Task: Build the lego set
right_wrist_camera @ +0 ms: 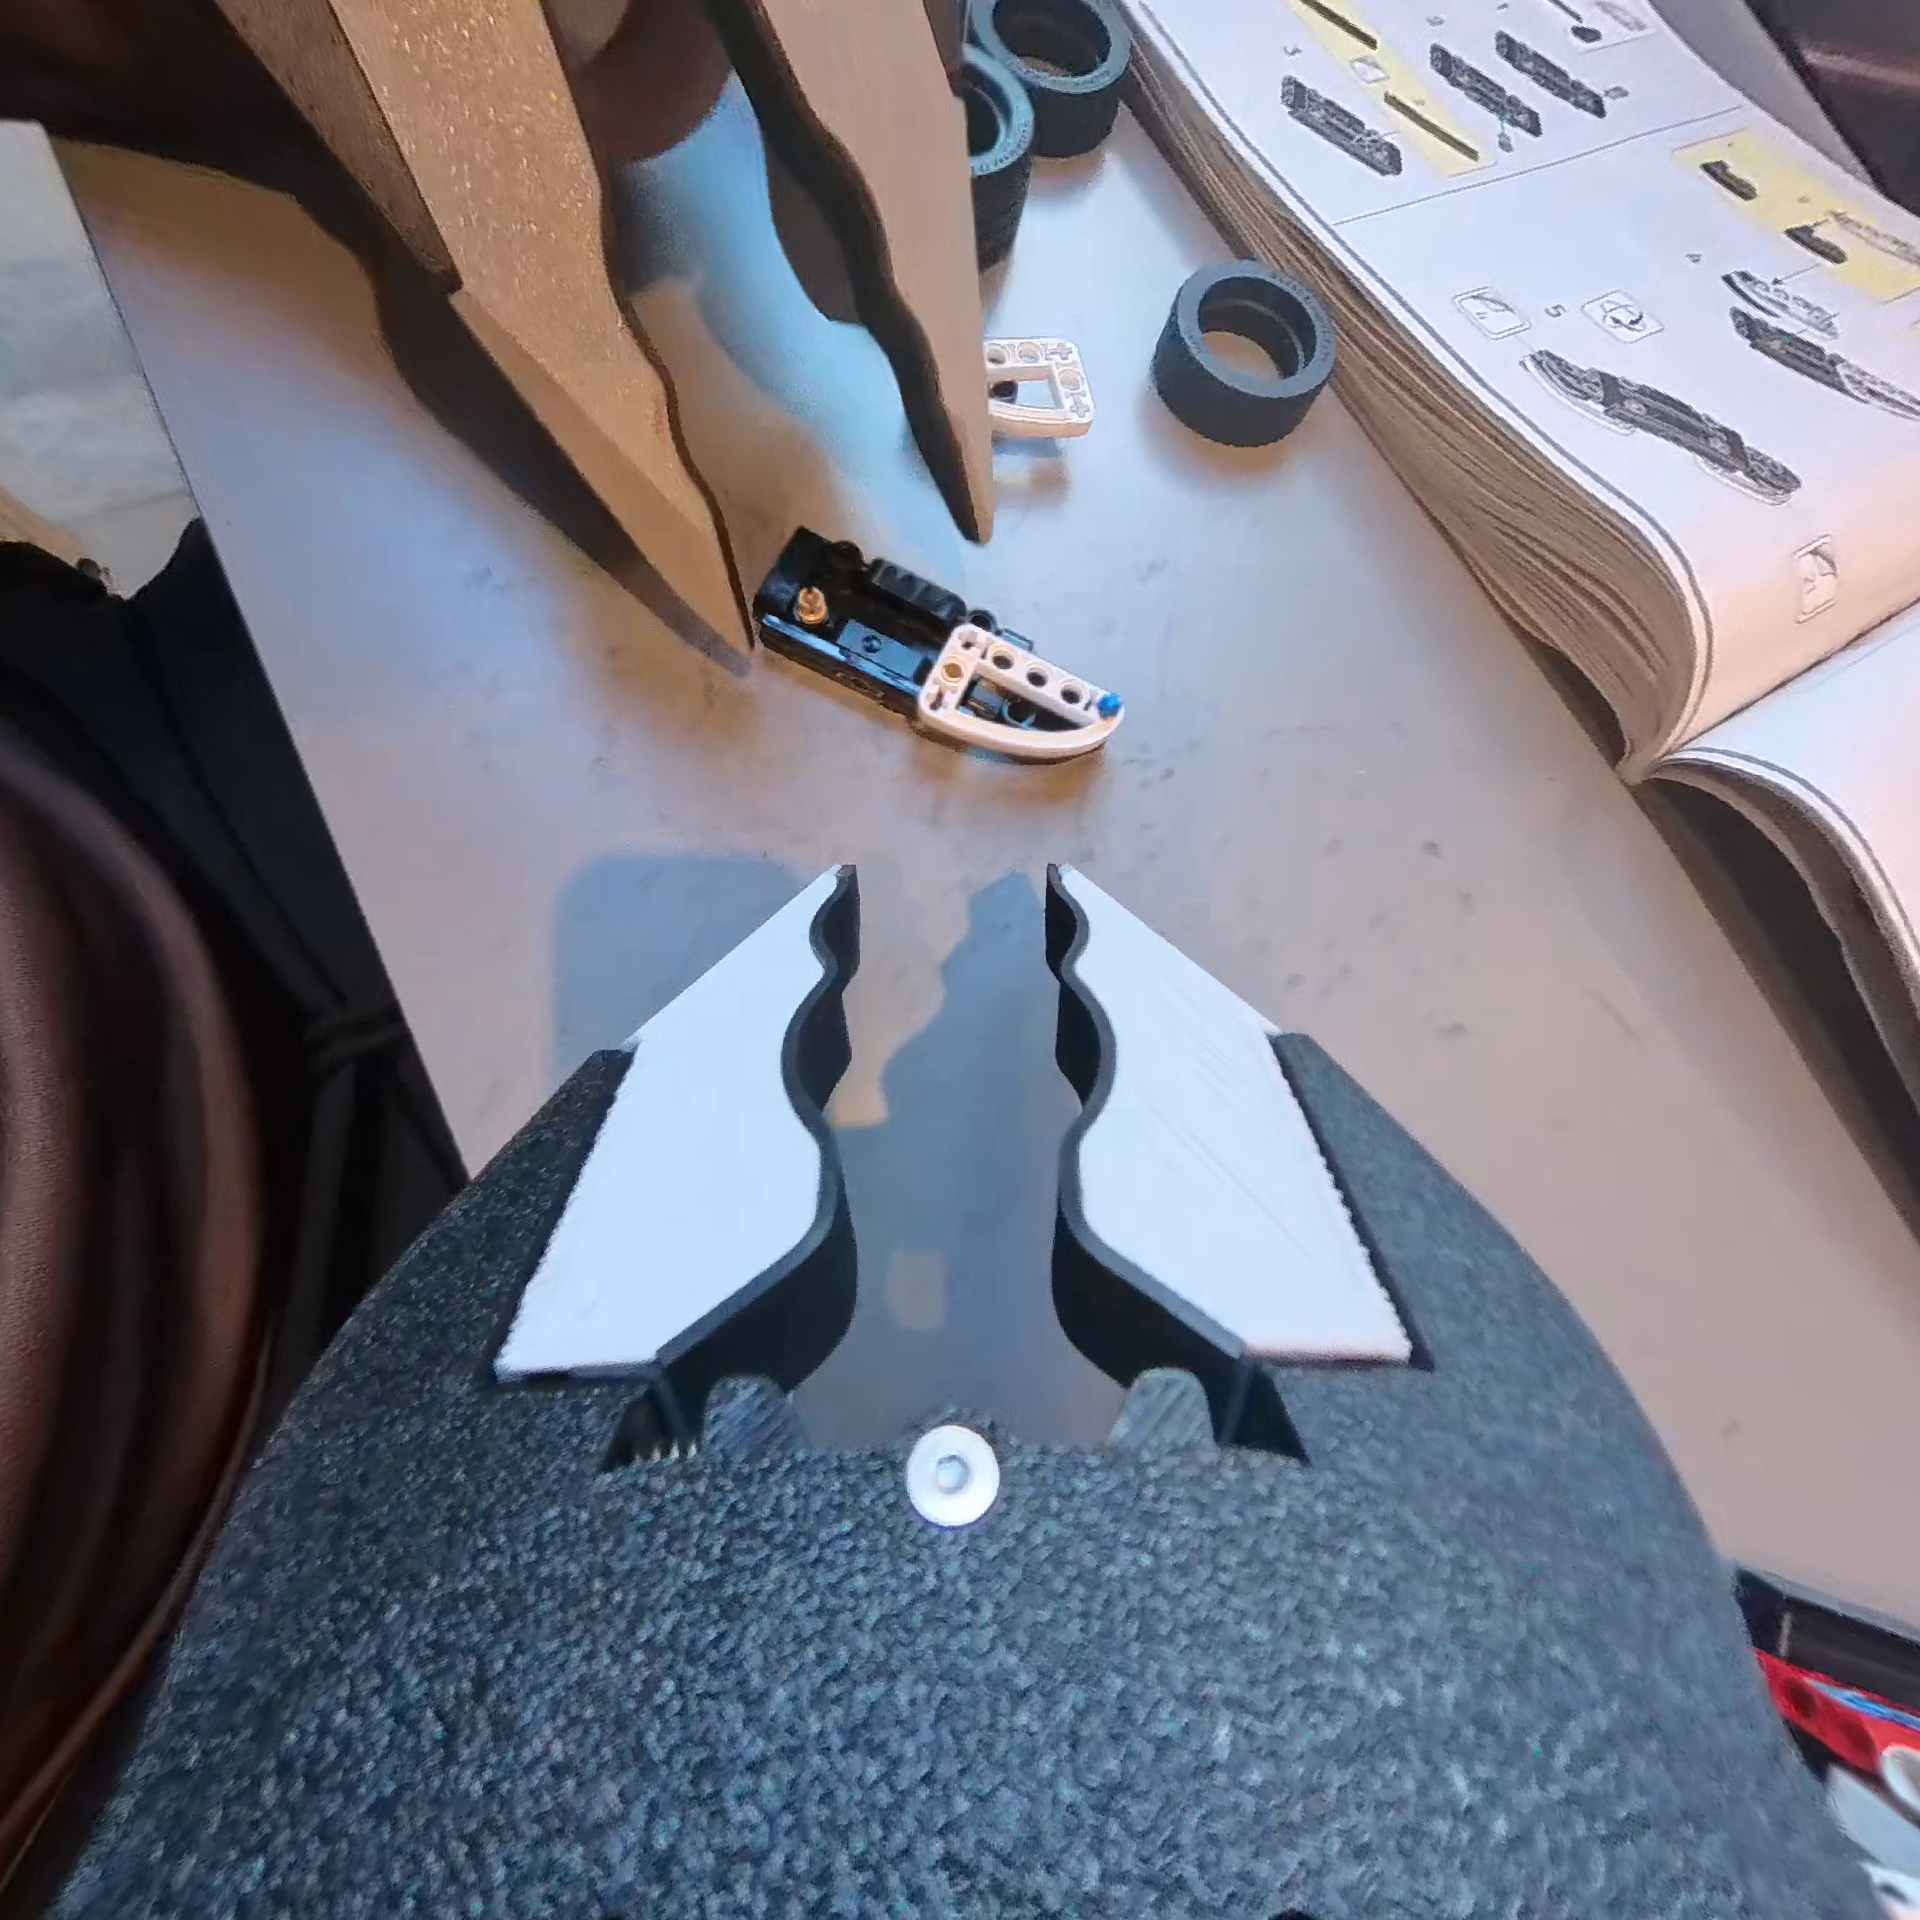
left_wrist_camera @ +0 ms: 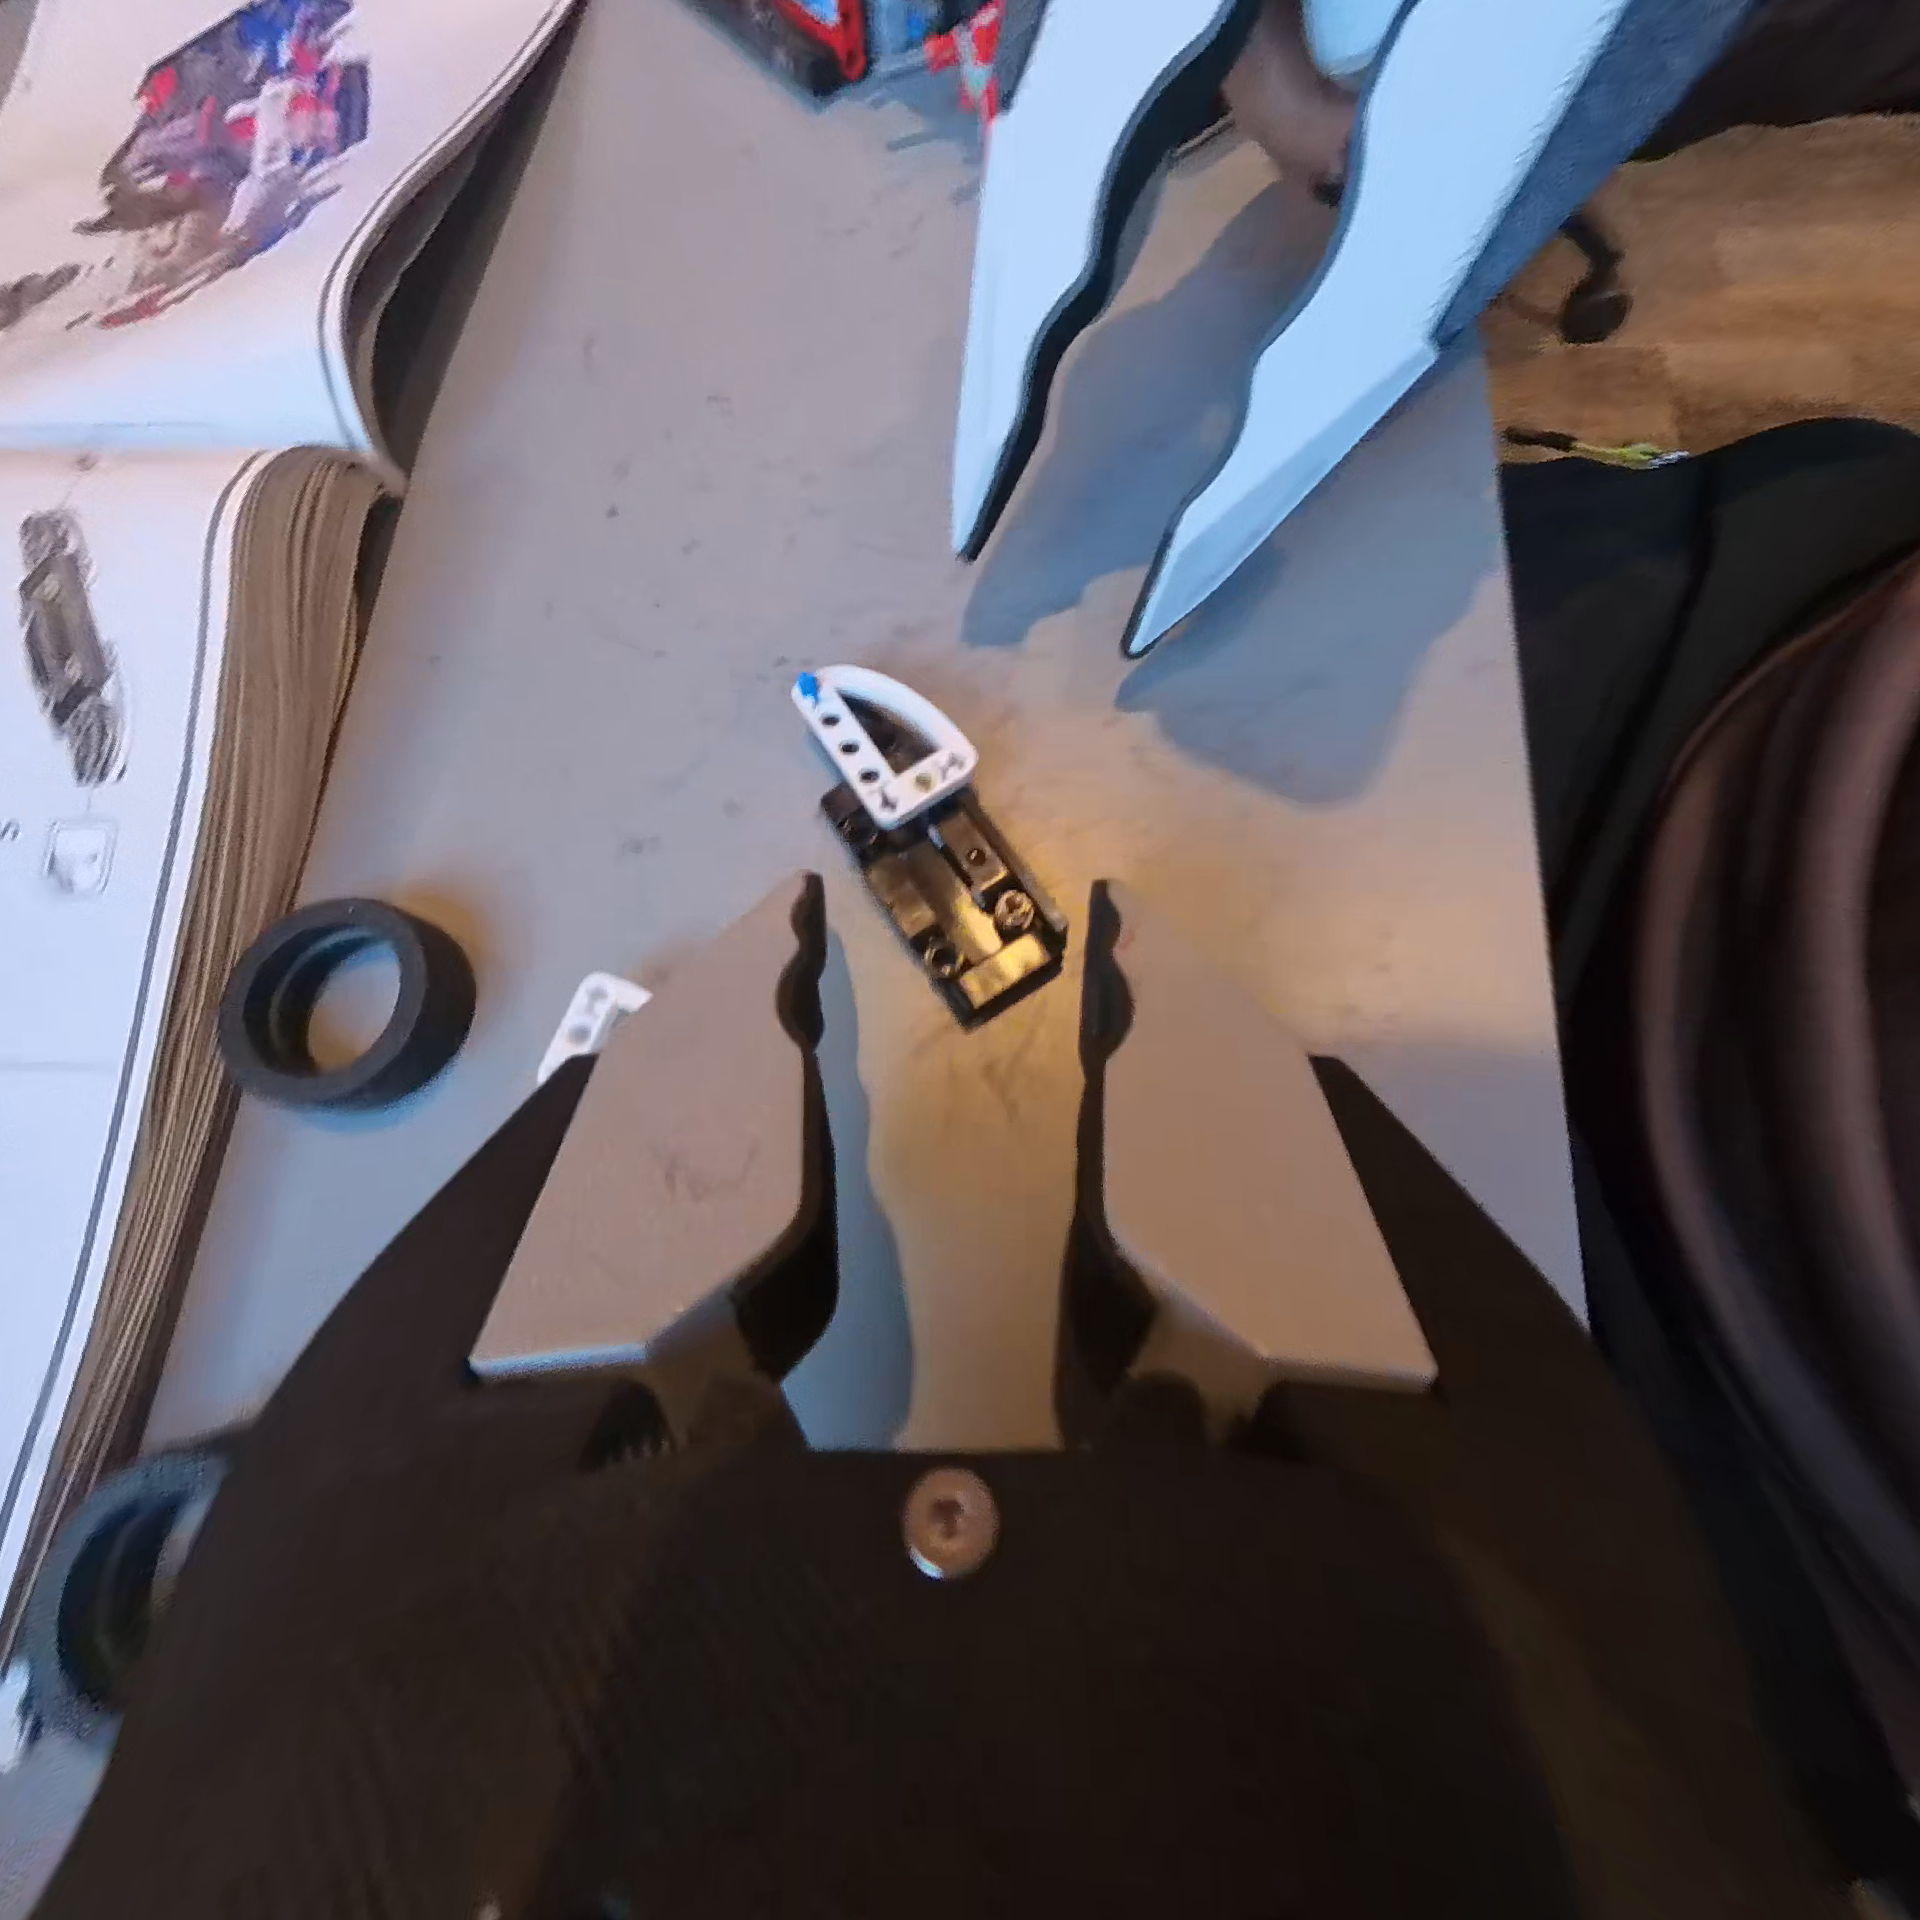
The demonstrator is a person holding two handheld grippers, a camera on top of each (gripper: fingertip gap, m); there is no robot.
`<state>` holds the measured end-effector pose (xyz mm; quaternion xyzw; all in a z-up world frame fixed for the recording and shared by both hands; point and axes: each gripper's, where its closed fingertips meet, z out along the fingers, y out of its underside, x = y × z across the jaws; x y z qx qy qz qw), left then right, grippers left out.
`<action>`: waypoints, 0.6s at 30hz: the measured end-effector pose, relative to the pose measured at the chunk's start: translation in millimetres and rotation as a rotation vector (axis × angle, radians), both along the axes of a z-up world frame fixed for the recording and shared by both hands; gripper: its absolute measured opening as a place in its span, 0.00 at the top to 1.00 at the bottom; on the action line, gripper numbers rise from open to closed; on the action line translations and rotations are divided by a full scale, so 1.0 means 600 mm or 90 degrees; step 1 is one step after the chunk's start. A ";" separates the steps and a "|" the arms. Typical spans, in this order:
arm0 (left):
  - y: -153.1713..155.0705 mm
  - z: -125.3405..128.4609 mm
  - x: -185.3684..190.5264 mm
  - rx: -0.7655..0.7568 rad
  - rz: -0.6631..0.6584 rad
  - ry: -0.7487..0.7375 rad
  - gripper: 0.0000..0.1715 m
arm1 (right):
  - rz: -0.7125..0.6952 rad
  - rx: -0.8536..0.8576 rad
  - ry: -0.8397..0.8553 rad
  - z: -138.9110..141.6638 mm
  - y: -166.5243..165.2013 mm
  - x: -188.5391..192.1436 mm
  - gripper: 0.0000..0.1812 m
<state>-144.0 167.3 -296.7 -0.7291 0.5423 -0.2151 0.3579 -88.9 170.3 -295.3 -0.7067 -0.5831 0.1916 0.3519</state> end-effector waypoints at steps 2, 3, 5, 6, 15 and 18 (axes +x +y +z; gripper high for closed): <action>0.005 -0.004 -0.018 0.000 0.050 0.022 0.71 | -0.004 0.007 0.015 0.002 -0.001 0.000 0.81; 0.003 -0.005 -0.023 -0.002 0.063 0.026 0.70 | -0.003 0.007 0.022 0.001 -0.002 -0.001 0.81; -0.004 -0.005 -0.030 -0.008 0.080 0.025 0.70 | -0.003 0.009 0.022 -0.004 -0.001 0.000 0.81; -0.007 -0.004 -0.036 -0.011 0.090 0.028 0.70 | -0.001 0.008 0.020 -0.005 -0.002 0.000 0.81; 0.010 0.028 -0.151 -0.026 0.301 0.010 0.75 | -0.024 0.011 0.059 0.004 0.014 -0.002 0.82; 0.029 0.037 -0.130 -0.017 0.278 0.020 0.77 | -0.018 -0.009 0.096 0.016 0.014 -0.008 0.81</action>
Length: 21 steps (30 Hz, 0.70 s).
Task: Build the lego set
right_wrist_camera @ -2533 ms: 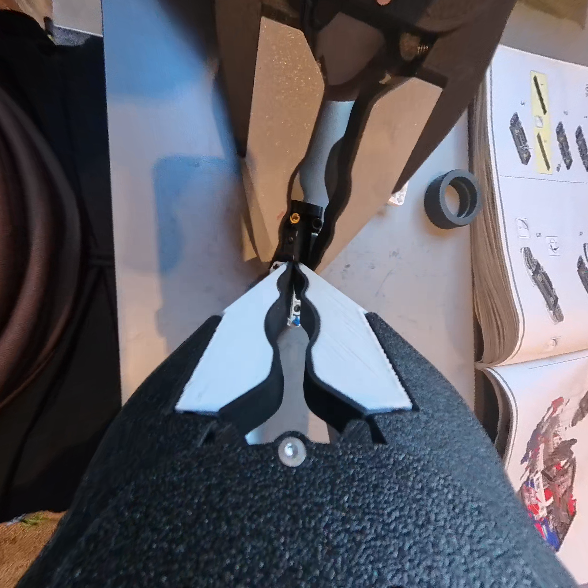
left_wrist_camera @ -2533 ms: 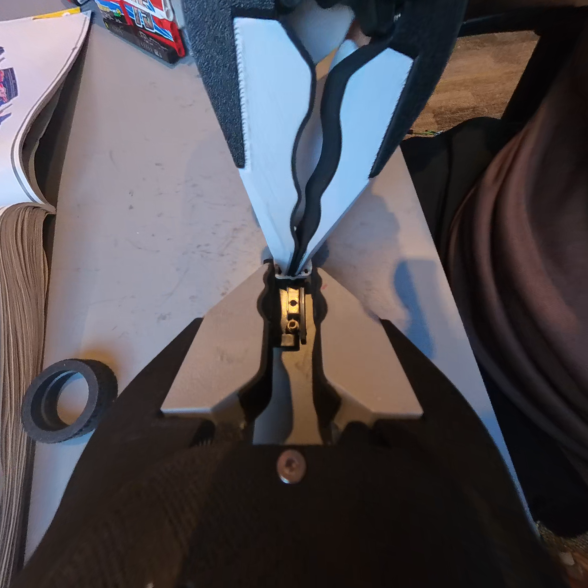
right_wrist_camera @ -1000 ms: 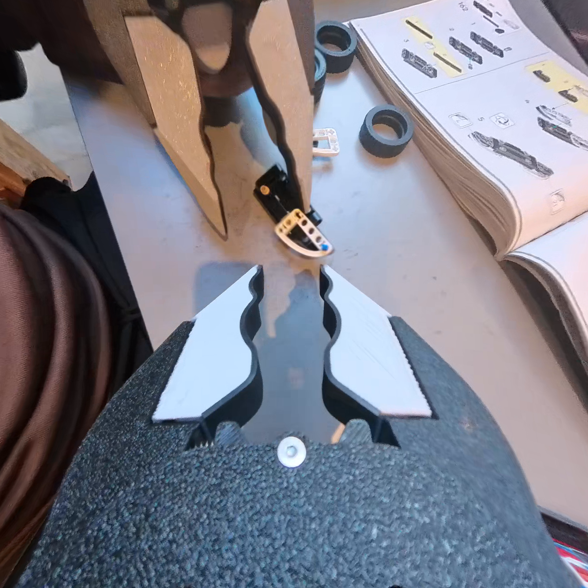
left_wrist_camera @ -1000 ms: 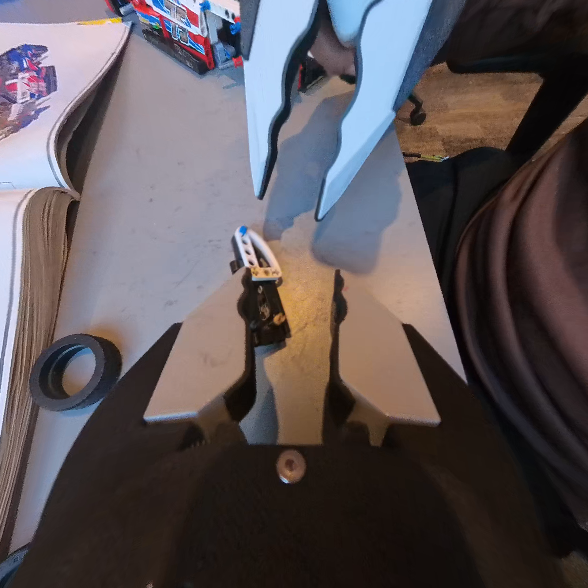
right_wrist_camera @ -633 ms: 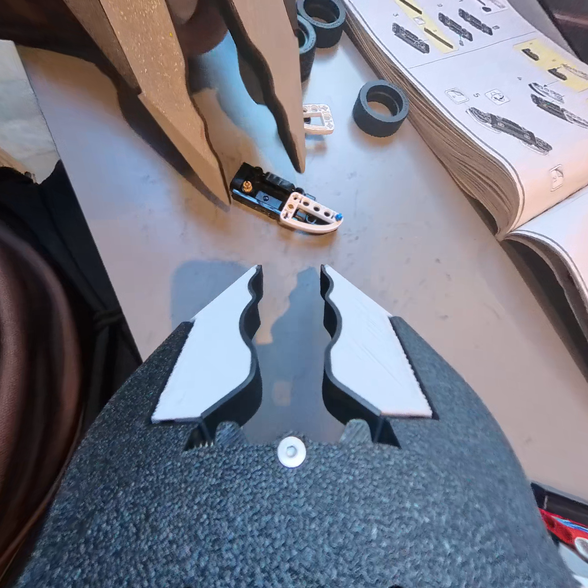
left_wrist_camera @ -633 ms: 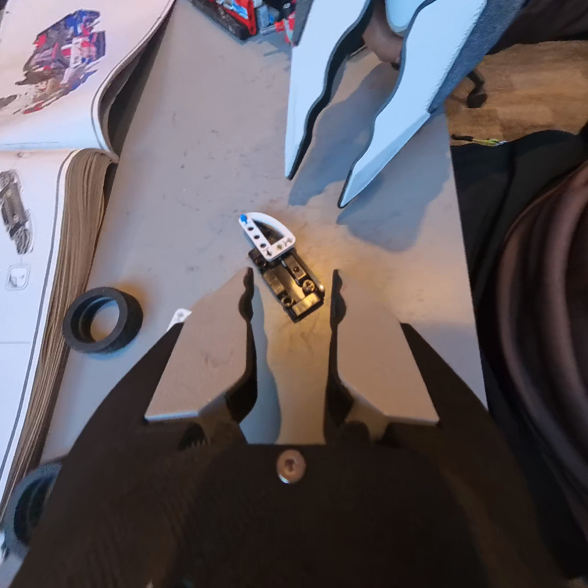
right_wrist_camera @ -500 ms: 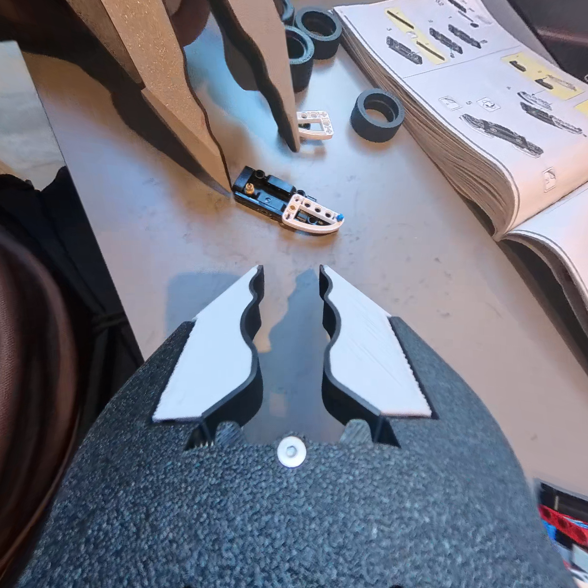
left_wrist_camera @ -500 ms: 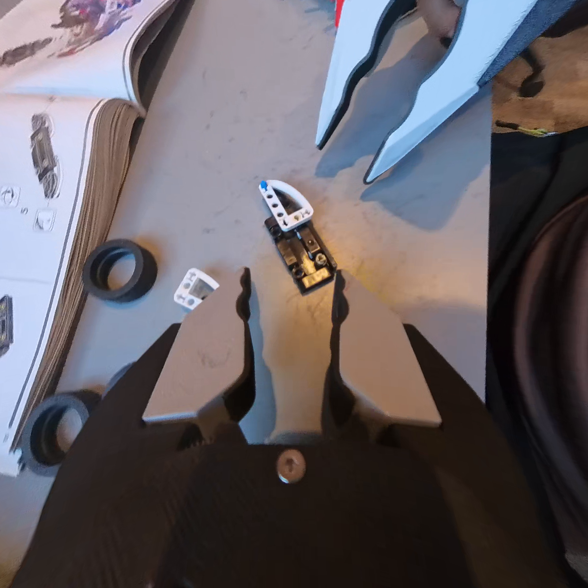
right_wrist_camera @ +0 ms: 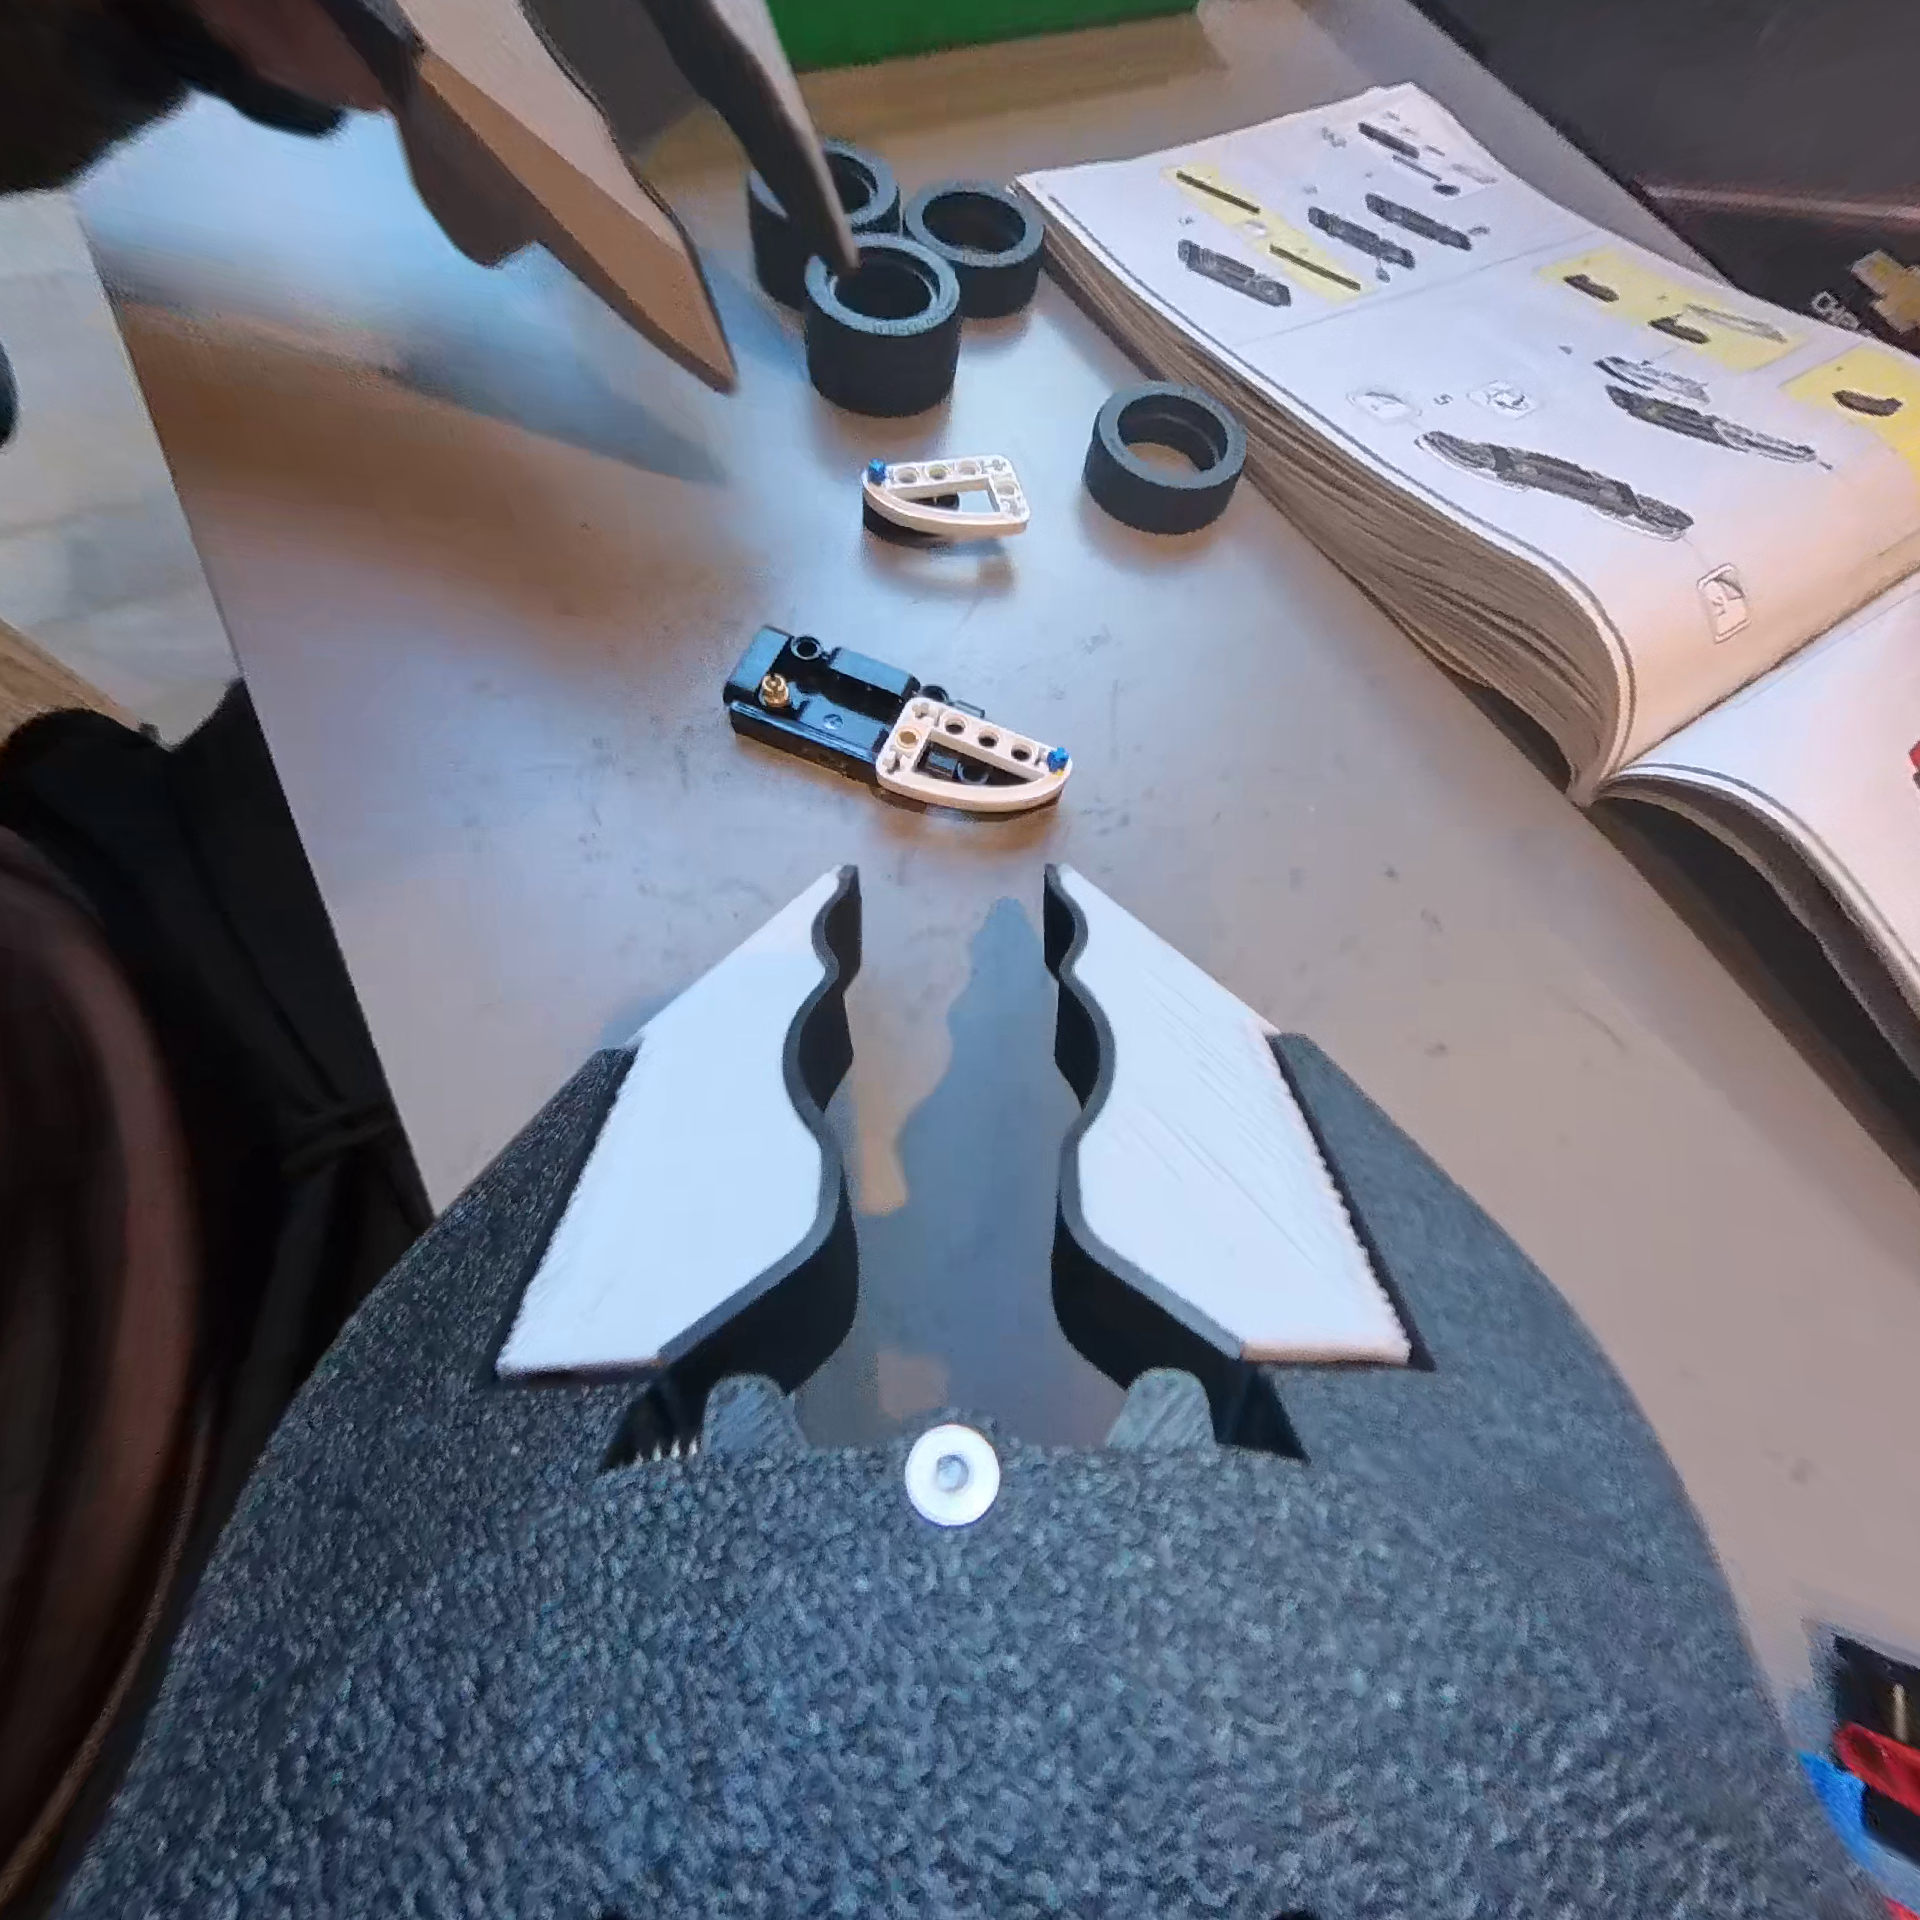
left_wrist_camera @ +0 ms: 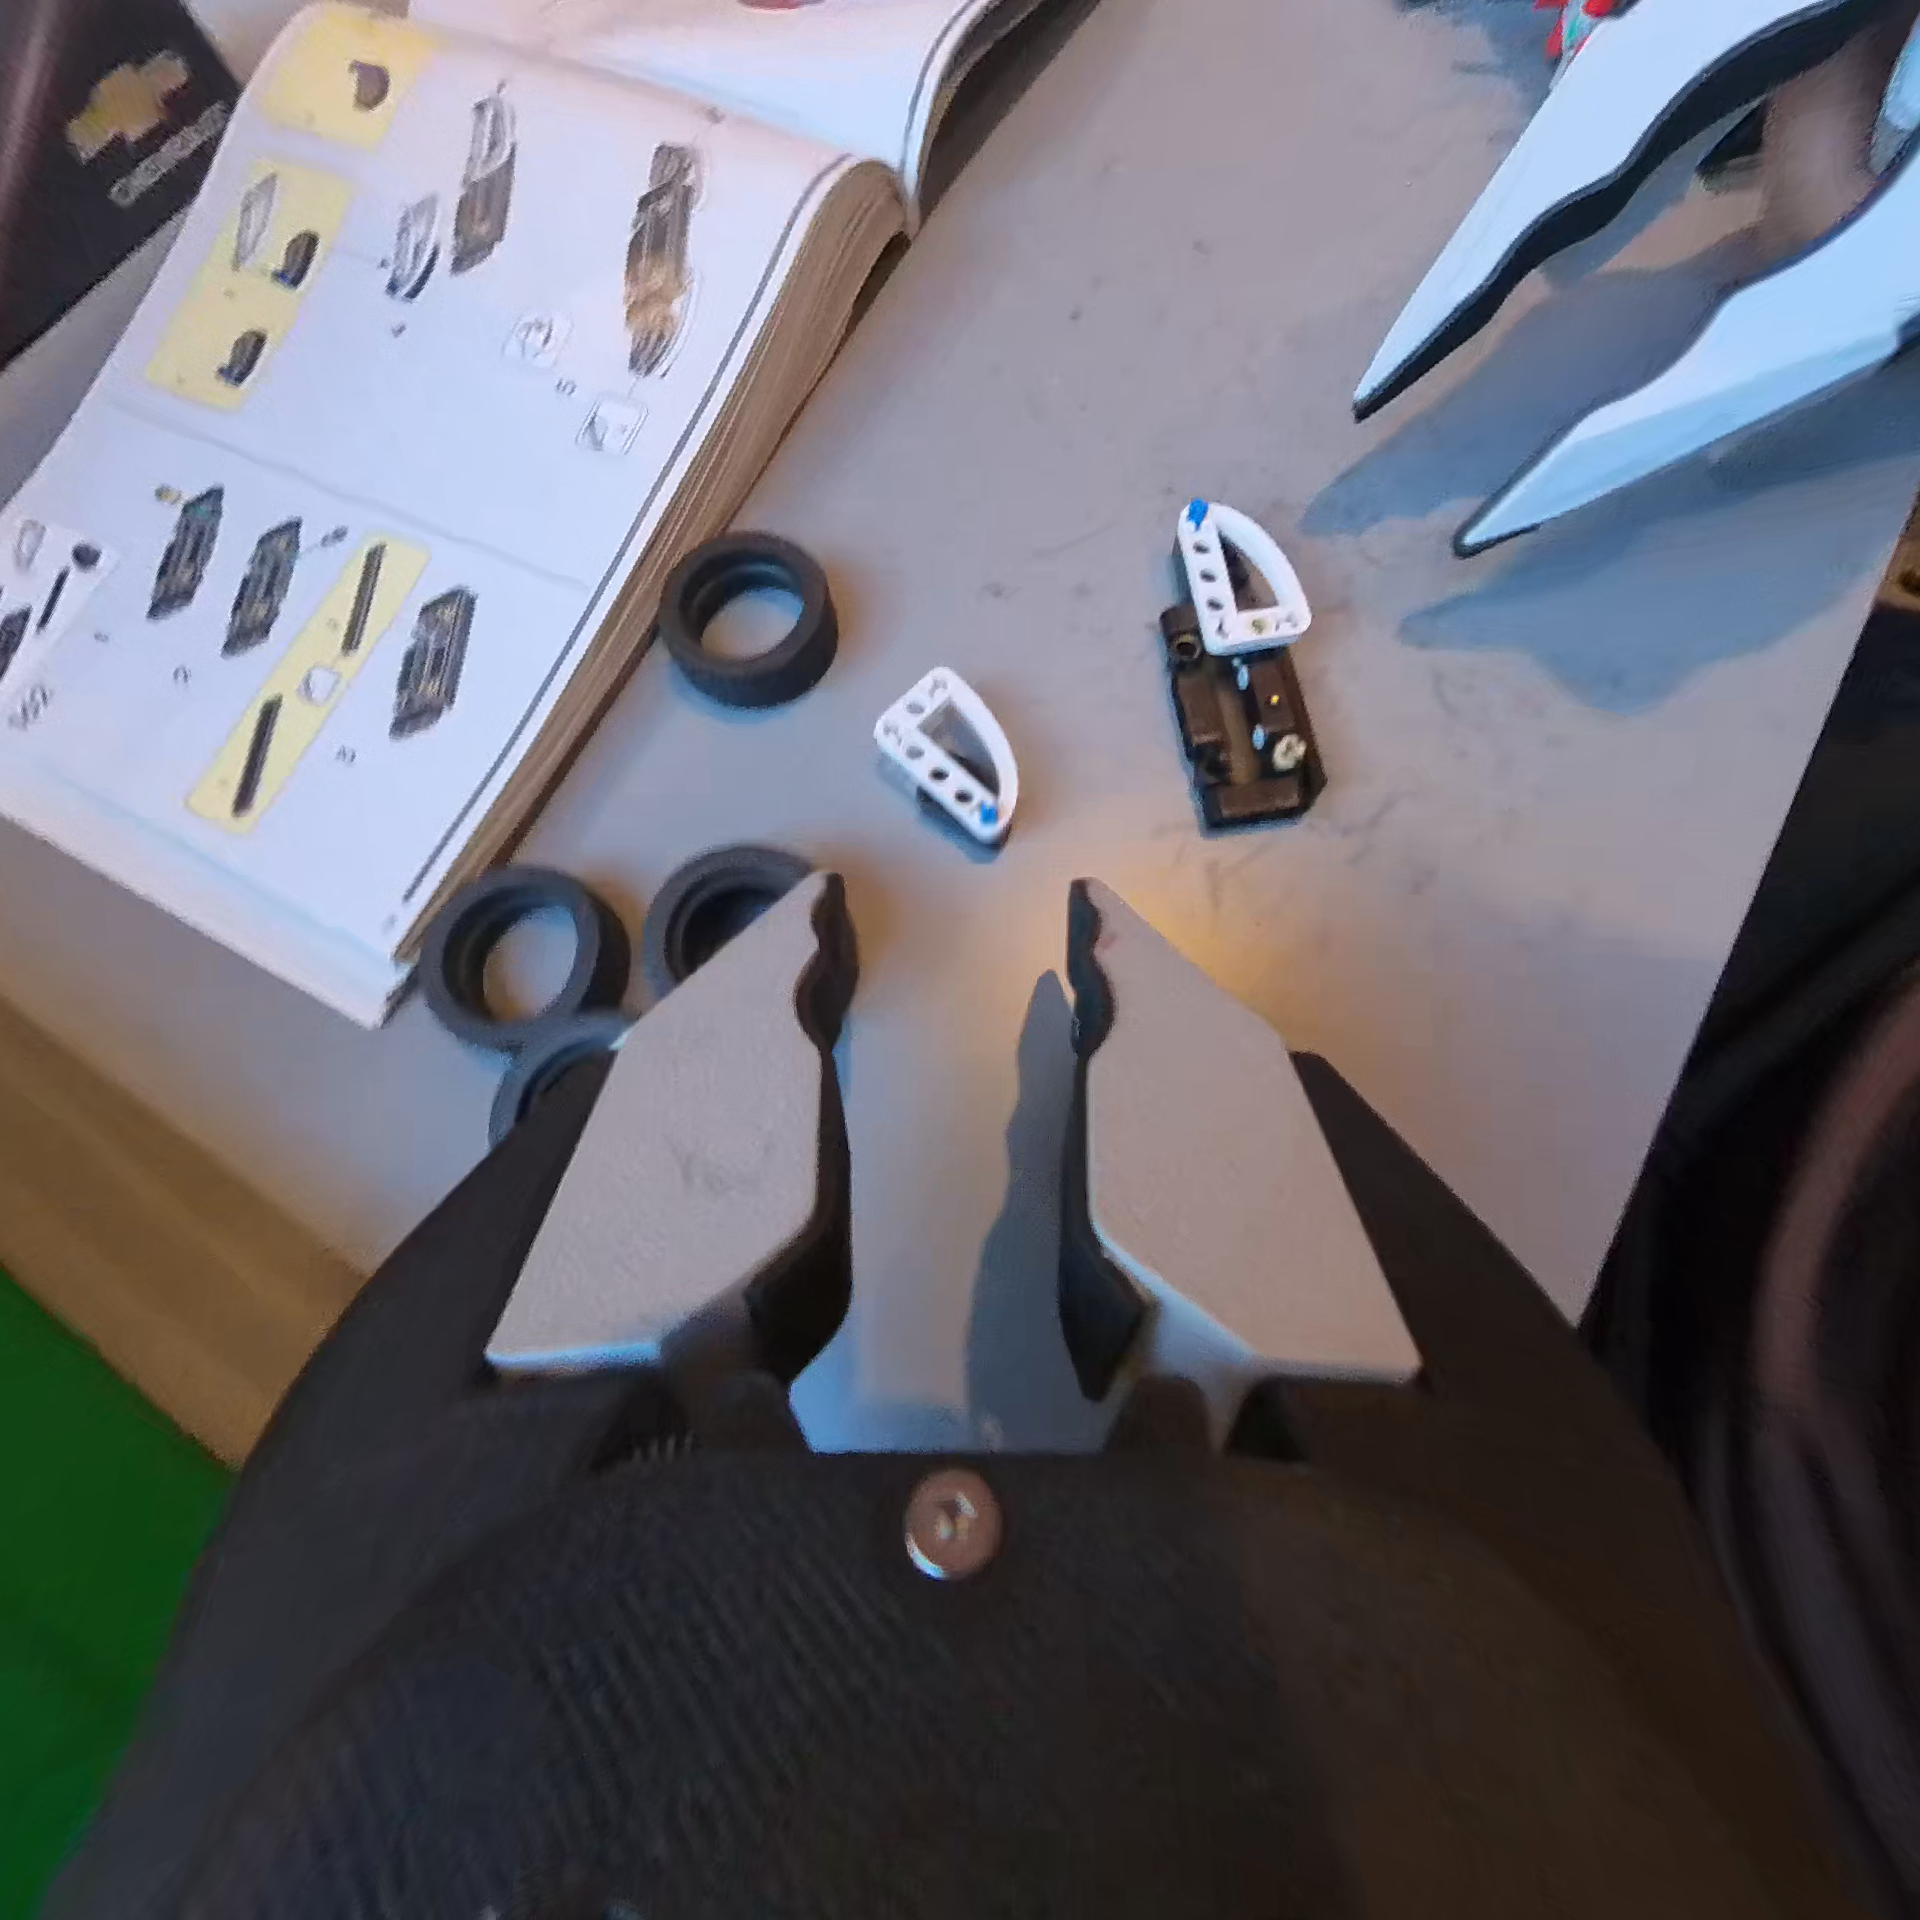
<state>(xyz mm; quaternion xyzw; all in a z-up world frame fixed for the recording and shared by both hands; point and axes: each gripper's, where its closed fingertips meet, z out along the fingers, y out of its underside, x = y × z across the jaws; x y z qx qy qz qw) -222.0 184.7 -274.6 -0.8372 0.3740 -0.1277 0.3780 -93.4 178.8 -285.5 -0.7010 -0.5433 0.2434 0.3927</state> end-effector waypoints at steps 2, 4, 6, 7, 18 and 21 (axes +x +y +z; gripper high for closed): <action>0.017 -0.005 0.022 0.000 -0.013 0.042 0.76 | 0.003 -0.007 0.002 0.000 0.000 0.000 0.80; 0.036 -0.017 0.037 0.001 -0.015 0.085 0.77 | 0.000 -0.004 0.003 0.001 0.000 0.000 0.80; 0.043 -0.034 0.052 -0.030 -0.016 0.088 0.77 | -0.001 0.003 0.003 0.001 -0.001 0.001 0.80; 0.045 -0.043 0.056 -0.047 -0.010 0.085 0.77 | 0.001 0.006 0.003 0.002 -0.002 0.001 0.80; 0.008 -0.053 0.062 -0.004 -0.094 0.119 0.93 | 0.029 -0.014 0.013 0.003 -0.012 0.000 0.80; -0.021 -0.051 0.065 -0.012 -0.116 0.111 0.86 | 0.027 -0.041 0.008 -0.001 -0.002 0.001 0.77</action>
